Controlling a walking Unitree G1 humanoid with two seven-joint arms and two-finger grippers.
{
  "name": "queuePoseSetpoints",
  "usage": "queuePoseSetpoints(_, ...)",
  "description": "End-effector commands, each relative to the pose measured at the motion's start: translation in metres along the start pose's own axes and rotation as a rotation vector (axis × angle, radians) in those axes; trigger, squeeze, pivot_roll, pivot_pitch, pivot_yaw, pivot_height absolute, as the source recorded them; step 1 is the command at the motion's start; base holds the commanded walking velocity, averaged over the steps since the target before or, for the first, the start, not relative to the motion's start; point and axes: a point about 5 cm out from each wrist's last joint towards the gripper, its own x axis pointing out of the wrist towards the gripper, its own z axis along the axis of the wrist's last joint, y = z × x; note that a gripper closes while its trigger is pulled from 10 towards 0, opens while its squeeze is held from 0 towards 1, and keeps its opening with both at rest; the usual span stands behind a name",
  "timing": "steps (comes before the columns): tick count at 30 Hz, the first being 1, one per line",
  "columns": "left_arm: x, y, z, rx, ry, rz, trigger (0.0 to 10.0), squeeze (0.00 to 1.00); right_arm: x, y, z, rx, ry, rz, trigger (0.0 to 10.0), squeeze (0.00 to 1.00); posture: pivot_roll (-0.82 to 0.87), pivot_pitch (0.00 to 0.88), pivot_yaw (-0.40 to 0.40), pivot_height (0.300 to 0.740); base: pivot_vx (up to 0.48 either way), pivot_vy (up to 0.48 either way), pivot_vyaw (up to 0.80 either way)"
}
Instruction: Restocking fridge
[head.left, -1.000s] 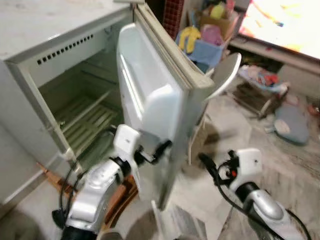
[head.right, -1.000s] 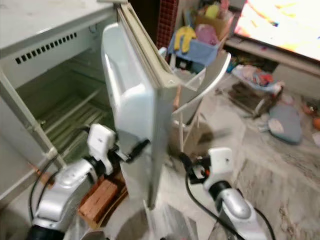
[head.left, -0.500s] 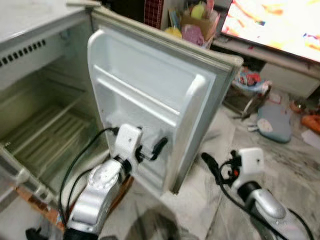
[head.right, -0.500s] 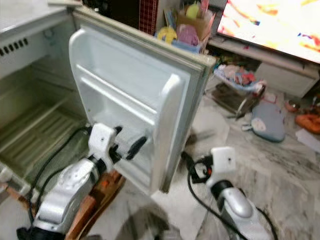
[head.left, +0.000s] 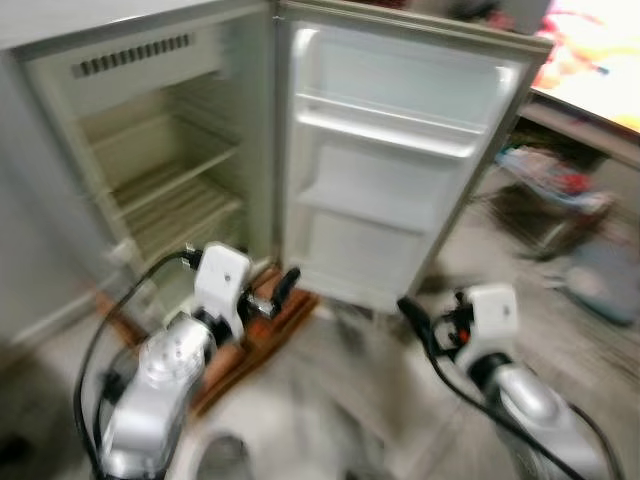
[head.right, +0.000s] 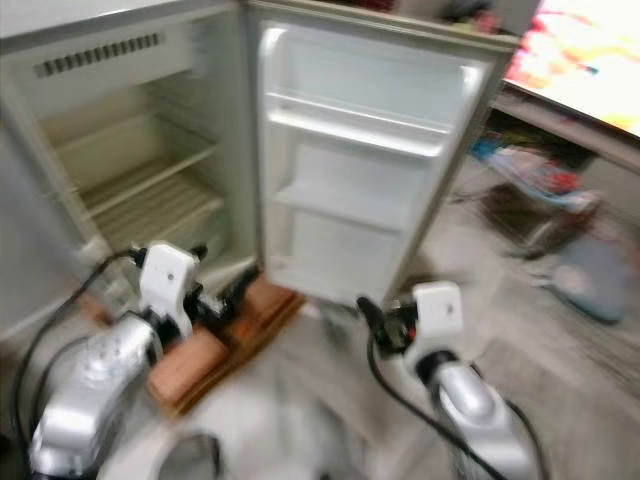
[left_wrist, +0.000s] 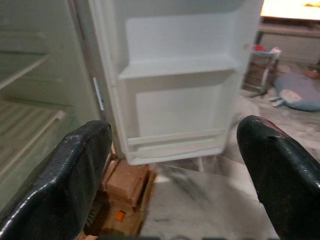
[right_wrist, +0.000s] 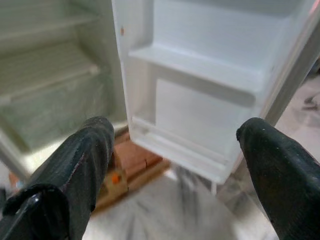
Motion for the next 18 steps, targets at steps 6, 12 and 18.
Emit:
queuePoseSetpoints(6,0.001,-0.001,0.004,0.024,-0.019,-0.039,10.0,0.00,0.014,0.007,0.009,0.012,-0.051,-0.019,10.0,0.00,0.11,0.042,-0.084,0.740,0.434,0.000,0.00)
queuePoseSetpoints(12,0.001,0.001,0.000,0.003,-0.014,-0.028,10.0,0.00,0.026,0.008,0.013,0.030,-0.080,-0.061,10.0,0.00,0.10,0.022,-0.085,0.740,0.437,0.000,-0.13)
queuePoseSetpoints(18,0.002,0.003,-0.005,0.027,-0.029,0.037,10.0,0.00,0.031,-0.001,0.014,0.054,-0.111,-0.135,10.0,0.00,0.09,0.000,-0.080,0.740,0.431,-0.041,-0.80)
